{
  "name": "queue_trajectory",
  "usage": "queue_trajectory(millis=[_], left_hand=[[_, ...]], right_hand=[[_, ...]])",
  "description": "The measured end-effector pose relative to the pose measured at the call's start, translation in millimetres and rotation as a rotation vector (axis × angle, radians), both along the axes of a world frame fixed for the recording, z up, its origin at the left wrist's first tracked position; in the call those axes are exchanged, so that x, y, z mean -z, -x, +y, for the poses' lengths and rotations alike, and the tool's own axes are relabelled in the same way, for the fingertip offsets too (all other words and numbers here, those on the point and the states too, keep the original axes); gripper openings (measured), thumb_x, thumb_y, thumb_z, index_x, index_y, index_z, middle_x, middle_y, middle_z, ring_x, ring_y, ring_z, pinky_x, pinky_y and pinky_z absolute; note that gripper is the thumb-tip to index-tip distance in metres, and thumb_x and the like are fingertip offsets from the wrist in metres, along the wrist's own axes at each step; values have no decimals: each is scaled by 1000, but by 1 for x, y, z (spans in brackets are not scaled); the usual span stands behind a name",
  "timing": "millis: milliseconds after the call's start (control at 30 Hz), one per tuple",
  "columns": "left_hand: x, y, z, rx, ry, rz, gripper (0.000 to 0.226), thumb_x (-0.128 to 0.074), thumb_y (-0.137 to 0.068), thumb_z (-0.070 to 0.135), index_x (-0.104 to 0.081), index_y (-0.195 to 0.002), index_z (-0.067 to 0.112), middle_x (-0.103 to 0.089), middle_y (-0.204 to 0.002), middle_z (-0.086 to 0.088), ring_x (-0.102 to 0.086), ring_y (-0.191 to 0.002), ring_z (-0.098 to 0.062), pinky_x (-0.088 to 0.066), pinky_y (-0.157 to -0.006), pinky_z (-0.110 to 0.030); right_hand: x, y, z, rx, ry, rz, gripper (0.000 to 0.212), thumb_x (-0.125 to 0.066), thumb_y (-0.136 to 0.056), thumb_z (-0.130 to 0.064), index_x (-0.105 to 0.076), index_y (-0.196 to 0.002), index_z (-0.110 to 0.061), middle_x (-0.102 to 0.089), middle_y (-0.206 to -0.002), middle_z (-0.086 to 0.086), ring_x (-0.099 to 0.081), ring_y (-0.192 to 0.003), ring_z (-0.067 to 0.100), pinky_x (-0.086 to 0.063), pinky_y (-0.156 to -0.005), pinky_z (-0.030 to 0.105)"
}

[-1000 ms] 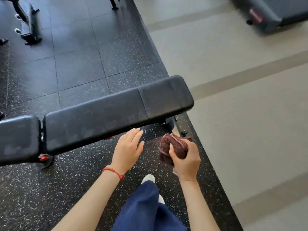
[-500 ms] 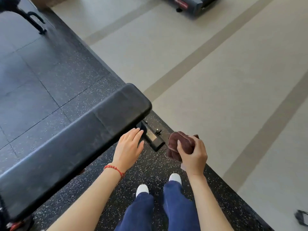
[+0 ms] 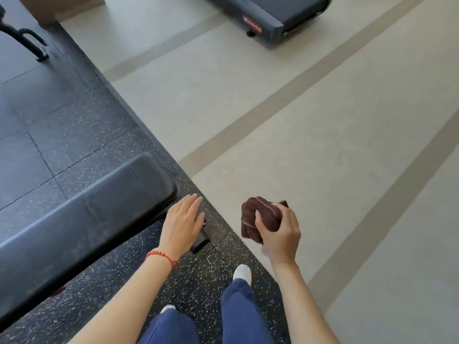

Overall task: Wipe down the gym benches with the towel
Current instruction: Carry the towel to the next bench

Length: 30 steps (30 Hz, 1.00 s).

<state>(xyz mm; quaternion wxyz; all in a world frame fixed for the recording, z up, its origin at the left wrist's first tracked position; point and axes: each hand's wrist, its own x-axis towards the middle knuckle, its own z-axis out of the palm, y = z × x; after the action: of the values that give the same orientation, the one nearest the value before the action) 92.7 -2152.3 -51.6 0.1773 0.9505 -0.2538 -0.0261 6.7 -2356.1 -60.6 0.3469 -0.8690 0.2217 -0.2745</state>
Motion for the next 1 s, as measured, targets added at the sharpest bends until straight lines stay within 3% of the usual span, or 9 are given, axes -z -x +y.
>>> queue_trajectory(millis=[300, 567, 1000], left_hand=[[-4, -41, -75, -3, -26, 75, 47, -37, -88, 29, -61, -114, -2, -63, -115, -19, -59, -108, -35, -47, -88, -48], [8, -125, -108, -20, -16, 91, 48, -34, -88, 29, -63, -111, -3, -64, -113, -20, -60, -106, -35, -48, -88, -50], [9, -343, -135, -130, -22, 80, 47, -35, -87, 26, -64, -108, -4, -66, -109, -20, -62, -103, -35, -49, -84, -50]], right_hand=[[4, -50, -75, -41, 44, 10, 35, -65, -77, -36, -63, -88, -3, -64, -82, 6, -57, -75, 20, -39, -75, 16], [11, -143, -103, -75, 79, -16, 36, -66, -77, -36, -65, -88, -2, -65, -81, 7, -59, -74, 21, -47, -73, 25], [16, -381, -134, -244, 117, 29, 37, -65, -76, -38, -65, -88, -4, -65, -81, 6, -60, -72, 22, -46, -72, 22]])
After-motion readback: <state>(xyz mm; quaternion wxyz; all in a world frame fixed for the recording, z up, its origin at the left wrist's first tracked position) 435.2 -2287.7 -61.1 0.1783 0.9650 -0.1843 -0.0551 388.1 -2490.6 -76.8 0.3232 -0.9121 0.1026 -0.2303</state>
